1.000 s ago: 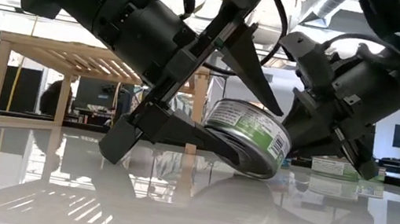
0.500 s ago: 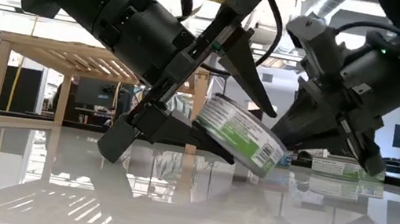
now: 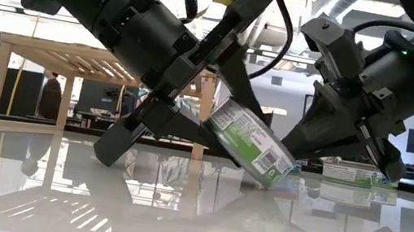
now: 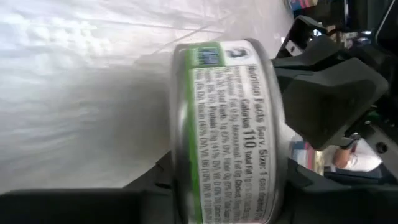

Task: Stack canned seafood by type on shelf
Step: Stack the green tuna can on top of the green tuna can on the shelf

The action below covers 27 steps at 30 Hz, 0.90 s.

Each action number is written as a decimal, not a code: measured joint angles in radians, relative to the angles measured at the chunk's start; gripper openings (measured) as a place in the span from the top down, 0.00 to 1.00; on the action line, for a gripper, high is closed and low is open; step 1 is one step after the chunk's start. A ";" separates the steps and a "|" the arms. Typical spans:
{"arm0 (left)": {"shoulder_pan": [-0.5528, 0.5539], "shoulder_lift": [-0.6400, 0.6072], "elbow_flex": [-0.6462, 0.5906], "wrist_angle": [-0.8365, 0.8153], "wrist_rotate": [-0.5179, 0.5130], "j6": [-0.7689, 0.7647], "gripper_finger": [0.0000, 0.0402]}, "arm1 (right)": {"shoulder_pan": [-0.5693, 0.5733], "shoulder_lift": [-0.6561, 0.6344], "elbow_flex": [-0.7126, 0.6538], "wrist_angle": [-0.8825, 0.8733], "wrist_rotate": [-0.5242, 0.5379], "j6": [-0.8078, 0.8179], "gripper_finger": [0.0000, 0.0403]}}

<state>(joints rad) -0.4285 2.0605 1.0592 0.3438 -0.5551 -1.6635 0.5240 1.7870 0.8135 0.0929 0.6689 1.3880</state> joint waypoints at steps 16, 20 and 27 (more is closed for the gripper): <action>0.001 -0.001 0.000 0.013 0.037 0.112 0.69 | 0.098 -0.184 0.000 -0.335 0.005 0.000 0.80; 0.001 -0.001 0.000 0.015 0.096 0.211 0.69 | 0.191 -0.210 0.000 -0.438 -0.051 0.010 0.80; 0.012 -0.001 -0.001 0.099 0.132 0.290 0.69 | 0.386 -0.211 0.000 -0.460 0.143 0.133 0.81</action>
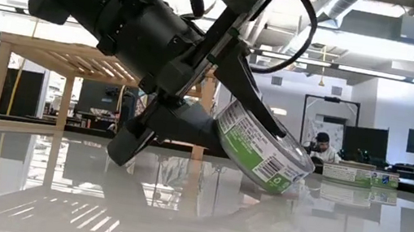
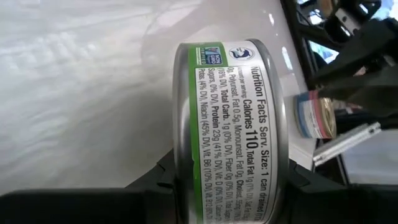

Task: Stack canned seafood by type on shelf
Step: Stack the green tuna can on top of the green tuna can on the shelf

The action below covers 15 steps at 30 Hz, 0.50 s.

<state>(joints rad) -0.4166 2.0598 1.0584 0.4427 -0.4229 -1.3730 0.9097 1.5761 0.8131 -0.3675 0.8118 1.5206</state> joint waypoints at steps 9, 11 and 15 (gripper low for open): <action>0.079 -0.086 -0.009 0.175 0.062 0.221 0.69 | 0.099 0.000 0.000 -0.003 0.131 0.023 0.81; 0.102 -0.172 -0.004 0.188 0.079 0.272 0.69 | 0.098 0.000 0.000 -0.007 0.134 0.006 0.81; 0.162 -0.355 -0.002 0.117 0.092 0.346 0.69 | 0.079 0.000 0.000 -0.031 0.139 -0.009 0.81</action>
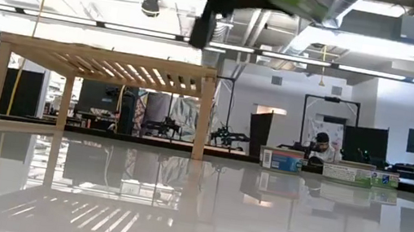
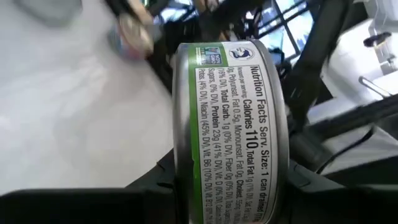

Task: Stack canned seafood by type on shelf
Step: Stack the green tuna can on top of the green tuna can on the shelf

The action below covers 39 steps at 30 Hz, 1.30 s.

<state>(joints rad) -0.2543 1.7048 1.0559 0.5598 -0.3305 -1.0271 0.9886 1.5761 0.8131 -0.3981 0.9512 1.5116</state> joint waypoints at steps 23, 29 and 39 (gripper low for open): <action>0.748 -0.358 0.217 -0.796 0.283 -0.018 0.69 | -0.224 -0.002 0.000 -0.027 -0.025 -0.280 0.81; 0.826 -0.294 0.215 -0.784 0.336 -0.029 0.69 | -0.226 -0.002 0.000 -0.030 -0.028 -0.290 0.81; 0.866 -0.290 0.216 -0.914 0.347 -0.013 0.69 | -0.254 -0.002 0.000 -0.083 -0.002 -0.308 0.81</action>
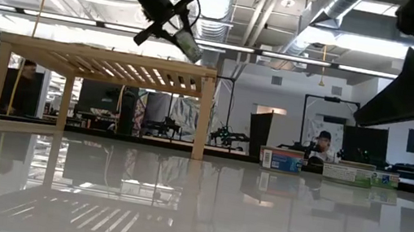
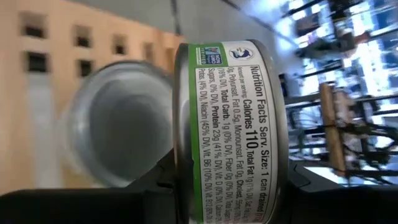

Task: Stack canned seafood by type on shelf
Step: Stack the green tuna can on top of the green tuna can on the shelf

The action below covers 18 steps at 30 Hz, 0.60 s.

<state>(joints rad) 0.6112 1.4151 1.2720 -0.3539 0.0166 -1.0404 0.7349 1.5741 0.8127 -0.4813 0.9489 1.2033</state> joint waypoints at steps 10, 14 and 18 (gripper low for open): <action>0.007 0.012 0.000 0.000 -0.010 -0.003 0.68 | -0.043 0.000 0.000 -0.014 -0.002 -0.088 0.81; 0.006 0.012 0.000 0.002 -0.010 -0.024 0.66 | -0.060 -0.020 0.000 -0.013 -0.005 -0.114 0.81; 0.005 0.012 0.000 0.010 -0.028 -0.027 0.63 | -0.063 -0.056 0.000 -0.013 -0.005 -0.139 0.81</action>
<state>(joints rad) 0.6163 1.4273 1.2724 -0.3443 -0.0110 -1.0676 0.6718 1.5182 0.8127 -0.4947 0.9443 1.0645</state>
